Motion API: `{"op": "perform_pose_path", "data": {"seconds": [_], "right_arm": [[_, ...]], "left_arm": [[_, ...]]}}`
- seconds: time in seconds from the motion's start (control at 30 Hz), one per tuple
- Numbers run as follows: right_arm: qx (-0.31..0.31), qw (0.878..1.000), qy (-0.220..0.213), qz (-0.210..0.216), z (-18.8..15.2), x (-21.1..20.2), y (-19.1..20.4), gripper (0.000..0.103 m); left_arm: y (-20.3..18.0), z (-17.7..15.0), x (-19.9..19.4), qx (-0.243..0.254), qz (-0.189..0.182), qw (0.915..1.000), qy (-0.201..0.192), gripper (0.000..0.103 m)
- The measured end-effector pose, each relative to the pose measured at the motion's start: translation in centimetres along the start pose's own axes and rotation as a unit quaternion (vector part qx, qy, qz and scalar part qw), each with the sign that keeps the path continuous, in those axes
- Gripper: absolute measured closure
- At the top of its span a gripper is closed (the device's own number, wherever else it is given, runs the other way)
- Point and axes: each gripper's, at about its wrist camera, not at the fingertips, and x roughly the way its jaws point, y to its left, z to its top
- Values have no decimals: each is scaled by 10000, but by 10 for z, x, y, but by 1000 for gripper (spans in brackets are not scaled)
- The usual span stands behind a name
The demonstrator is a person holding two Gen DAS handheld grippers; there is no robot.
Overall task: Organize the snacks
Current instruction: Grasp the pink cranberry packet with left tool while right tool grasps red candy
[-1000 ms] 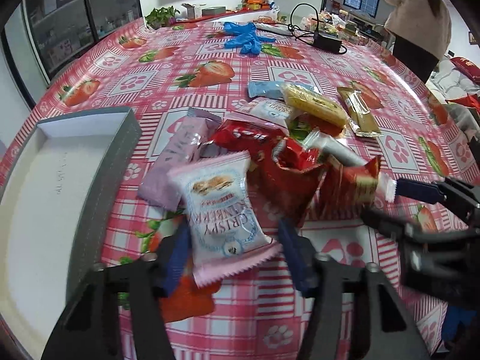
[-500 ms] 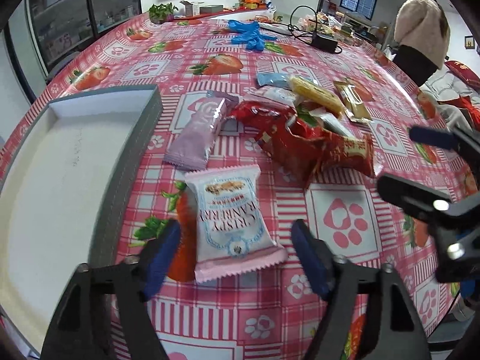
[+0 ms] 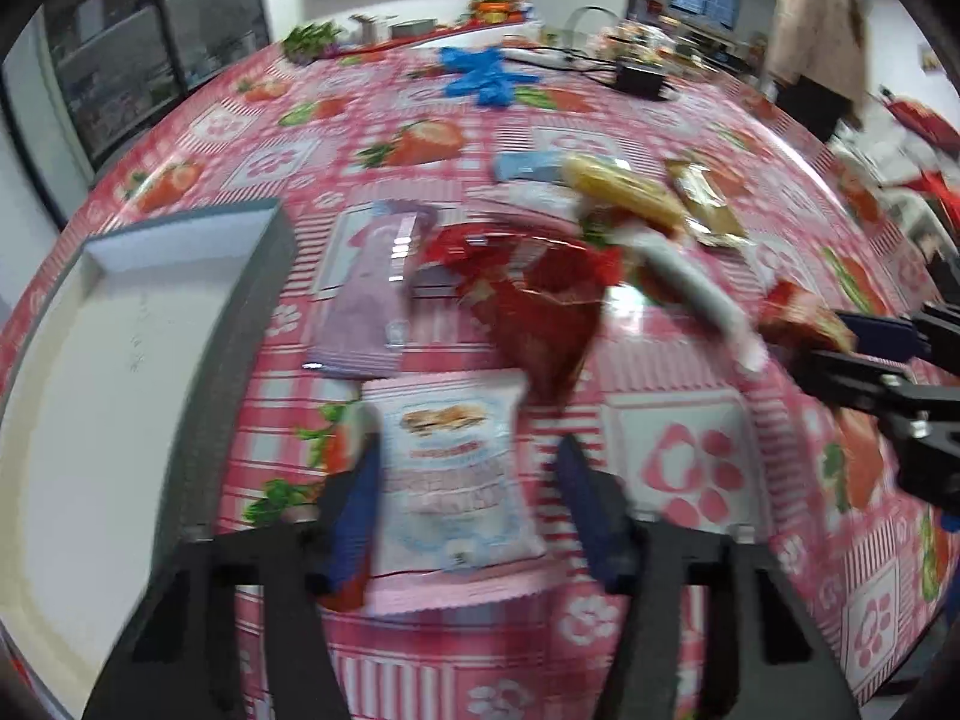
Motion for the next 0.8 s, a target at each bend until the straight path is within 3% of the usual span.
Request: {"op": "perform_pose_path", "data": {"seconds": [0.13, 0.17, 0.2, 0.23, 0.27, 0.33, 0.5, 0.6, 0.8], "right_arm": [[800, 9958, 256, -360, -49, -20, -42, 61], [944, 9943, 310, -397, -60, -23, -49, 60], [1070, 9931, 344, -348, -72, -25, -54, 58], [1154, 9921, 389, -304, -80, -26, -58, 50], [1219, 9911, 435, -303, -87, -27, -60, 26], [1258, 9903, 386, -439, -96, -29, -63, 6], [1190, 9913, 230, -513, -92, -25, -69, 6], [1099, 9928, 168, -435, -81, -17, -66, 6], [835, 9947, 293, -520, -76, 3, -56, 5]], "left_arm": [[-24, -16, -12, 402, -162, 9991, 11, 55], [-26, -20, -14, 410, -112, 9991, -21, 49], [-25, -23, -15, 354, -44, 9994, -11, 27], [-23, -23, -16, 299, -13, 9996, -8, 15], [-20, -24, -16, 247, -6, 9997, -27, 15], [-16, -21, -15, 188, 24, 9998, 50, 15], [-19, -13, -5, 270, 92, 9993, 258, 15], [-25, -14, -5, 299, 99, 9994, 152, 12], [-23, -12, 0, 39, 15, 9997, 260, 9]]}}
